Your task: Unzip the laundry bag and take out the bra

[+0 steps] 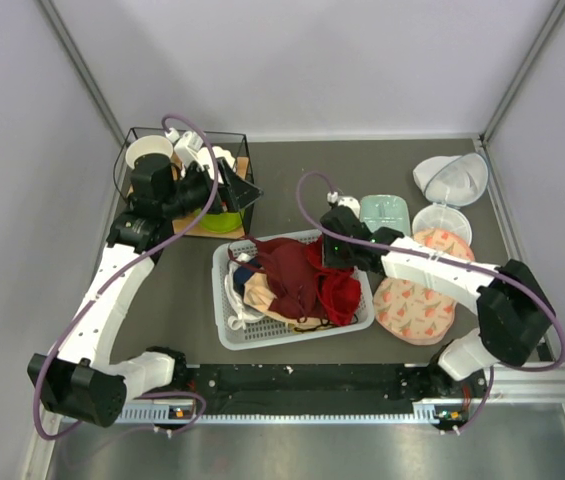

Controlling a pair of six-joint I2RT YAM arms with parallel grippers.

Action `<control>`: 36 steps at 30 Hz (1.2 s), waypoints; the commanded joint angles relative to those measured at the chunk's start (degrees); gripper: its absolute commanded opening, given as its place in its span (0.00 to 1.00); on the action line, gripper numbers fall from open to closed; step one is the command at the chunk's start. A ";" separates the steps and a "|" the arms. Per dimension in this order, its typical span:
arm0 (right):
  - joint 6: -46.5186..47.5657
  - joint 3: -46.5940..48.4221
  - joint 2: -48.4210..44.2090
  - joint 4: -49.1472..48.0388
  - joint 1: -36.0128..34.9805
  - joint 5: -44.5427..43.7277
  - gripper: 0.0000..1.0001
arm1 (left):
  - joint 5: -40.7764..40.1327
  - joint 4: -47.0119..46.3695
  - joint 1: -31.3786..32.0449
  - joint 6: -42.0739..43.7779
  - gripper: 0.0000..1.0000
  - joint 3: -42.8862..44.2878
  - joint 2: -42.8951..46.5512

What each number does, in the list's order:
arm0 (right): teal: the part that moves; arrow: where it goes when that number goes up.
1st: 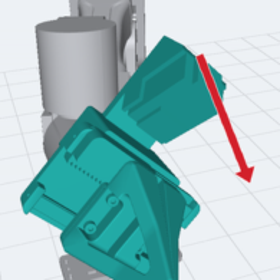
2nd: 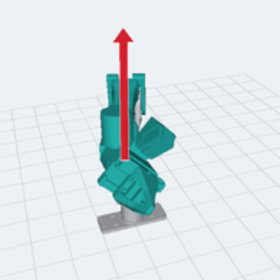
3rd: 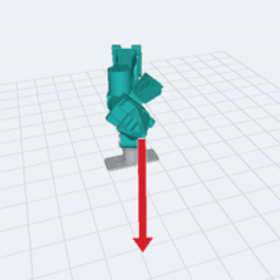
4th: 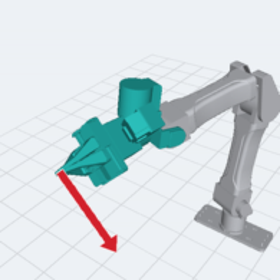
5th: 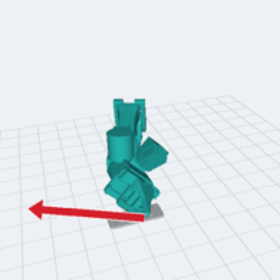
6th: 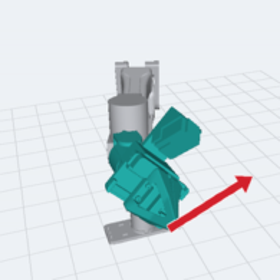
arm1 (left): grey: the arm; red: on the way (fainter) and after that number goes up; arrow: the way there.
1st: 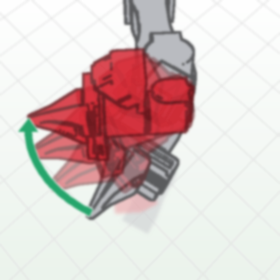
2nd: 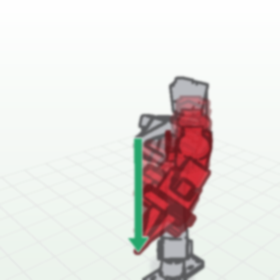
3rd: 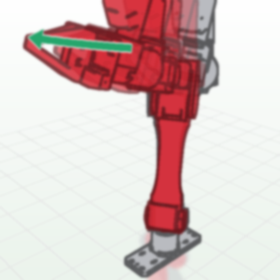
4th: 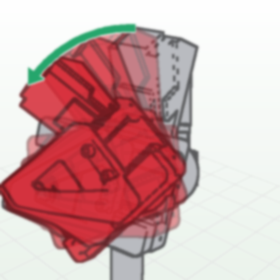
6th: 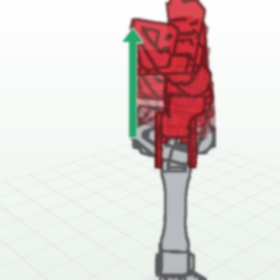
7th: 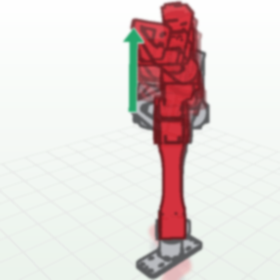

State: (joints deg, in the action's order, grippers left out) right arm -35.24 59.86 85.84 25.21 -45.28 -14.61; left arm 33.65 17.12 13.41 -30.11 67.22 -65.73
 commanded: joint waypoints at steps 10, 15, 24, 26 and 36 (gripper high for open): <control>-0.80 -3.70 -11.56 -1.57 -1.04 1.52 0.38 | 1.24 -3.24 -0.23 -0.48 0.99 1.24 0.87; 3.60 4.55 -15.00 2.47 -1.04 -3.14 0.62 | 0.81 -2.98 -0.31 -0.57 0.99 1.42 1.05; 6.77 12.91 -17.20 10.46 -0.60 -17.53 0.96 | -1.99 1.59 -0.31 3.64 0.99 4.49 2.36; 7.29 12.92 -19.83 11.87 1.50 -22.01 0.99 | -3.49 4.92 -0.31 5.40 0.99 5.90 2.80; 11.60 5.81 -32.56 16.27 9.76 -29.16 0.99 | -29.66 21.27 -3.47 14.55 0.99 11.44 5.53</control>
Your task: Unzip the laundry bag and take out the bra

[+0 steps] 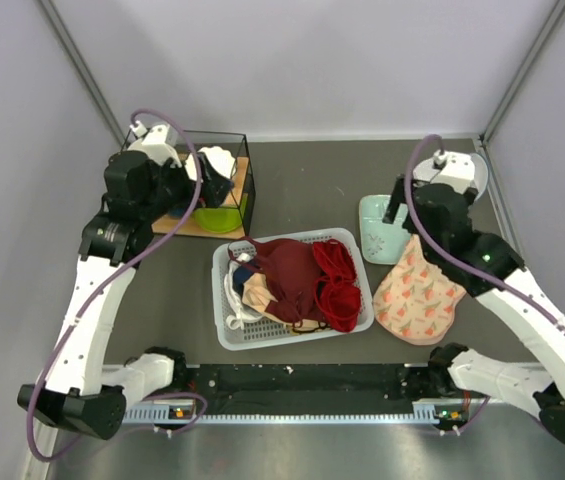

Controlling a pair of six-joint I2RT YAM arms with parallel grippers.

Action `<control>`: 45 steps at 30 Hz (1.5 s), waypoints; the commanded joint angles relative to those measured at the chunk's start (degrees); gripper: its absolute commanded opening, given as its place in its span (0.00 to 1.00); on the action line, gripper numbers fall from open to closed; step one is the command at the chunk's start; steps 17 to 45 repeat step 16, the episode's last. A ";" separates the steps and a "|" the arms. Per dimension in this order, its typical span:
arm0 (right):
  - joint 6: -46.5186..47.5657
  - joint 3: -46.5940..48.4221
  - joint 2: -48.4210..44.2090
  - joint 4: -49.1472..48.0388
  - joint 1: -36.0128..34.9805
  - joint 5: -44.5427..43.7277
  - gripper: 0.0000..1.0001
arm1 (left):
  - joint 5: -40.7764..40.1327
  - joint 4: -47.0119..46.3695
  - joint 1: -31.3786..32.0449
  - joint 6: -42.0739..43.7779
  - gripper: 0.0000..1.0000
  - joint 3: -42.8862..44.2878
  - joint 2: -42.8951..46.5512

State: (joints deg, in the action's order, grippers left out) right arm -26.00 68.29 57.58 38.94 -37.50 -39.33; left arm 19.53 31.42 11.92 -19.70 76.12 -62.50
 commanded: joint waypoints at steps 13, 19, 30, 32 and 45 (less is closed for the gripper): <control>2.01 -6.85 -2.13 7.73 14.20 5.58 0.99 | -28.32 11.21 -11.04 3.09 0.99 -0.09 5.81; 0.95 -7.12 -0.72 8.61 14.20 5.93 0.99 | -27.27 11.12 -11.04 2.65 0.99 -0.62 5.72; 0.95 -7.12 -0.72 8.61 14.20 5.93 0.99 | -27.27 11.12 -11.04 2.65 0.99 -0.62 5.72; 0.95 -7.12 -0.72 8.61 14.20 5.93 0.99 | -27.27 11.12 -11.04 2.65 0.99 -0.62 5.72; 0.95 -7.12 -0.72 8.61 14.20 5.93 0.99 | -27.27 11.12 -11.04 2.65 0.99 -0.62 5.72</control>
